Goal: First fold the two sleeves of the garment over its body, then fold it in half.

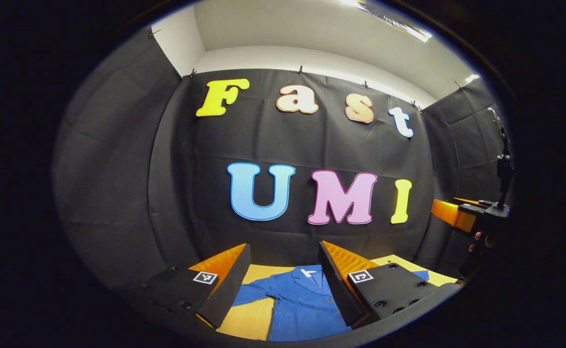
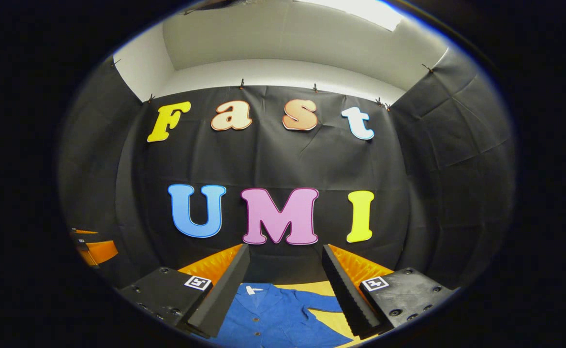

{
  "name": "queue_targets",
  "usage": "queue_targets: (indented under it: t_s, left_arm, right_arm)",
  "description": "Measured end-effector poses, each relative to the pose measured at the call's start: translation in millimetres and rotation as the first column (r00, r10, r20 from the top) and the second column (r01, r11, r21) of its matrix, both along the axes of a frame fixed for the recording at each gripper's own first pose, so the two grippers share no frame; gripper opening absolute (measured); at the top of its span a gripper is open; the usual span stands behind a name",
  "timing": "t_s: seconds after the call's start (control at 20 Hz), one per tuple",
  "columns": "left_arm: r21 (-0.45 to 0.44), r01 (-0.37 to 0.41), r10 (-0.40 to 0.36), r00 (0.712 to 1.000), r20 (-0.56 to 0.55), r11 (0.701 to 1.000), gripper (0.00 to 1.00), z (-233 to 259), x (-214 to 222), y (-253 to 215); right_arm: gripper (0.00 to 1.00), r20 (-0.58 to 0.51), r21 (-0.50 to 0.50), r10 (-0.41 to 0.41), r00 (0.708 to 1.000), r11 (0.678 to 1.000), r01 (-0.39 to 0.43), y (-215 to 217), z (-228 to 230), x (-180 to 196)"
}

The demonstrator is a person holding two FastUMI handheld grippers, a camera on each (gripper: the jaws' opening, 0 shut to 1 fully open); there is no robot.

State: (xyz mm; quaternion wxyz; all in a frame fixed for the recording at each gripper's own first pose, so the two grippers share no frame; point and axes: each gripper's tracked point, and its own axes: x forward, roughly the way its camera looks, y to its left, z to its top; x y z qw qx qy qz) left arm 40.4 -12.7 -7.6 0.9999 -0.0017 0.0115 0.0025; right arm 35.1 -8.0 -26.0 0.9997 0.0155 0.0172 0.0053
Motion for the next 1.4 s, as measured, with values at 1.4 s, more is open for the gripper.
queue_targets:
  t_s: [1.4]
  left_arm:
    - [0.05,0.05,-0.048,0.998,-0.047,0.997,0.81,-28,44,-44]
  right_arm:
    - [0.96,-0.147,-0.037,-0.036,0.989,0.999,0.031,-47,-73,30]
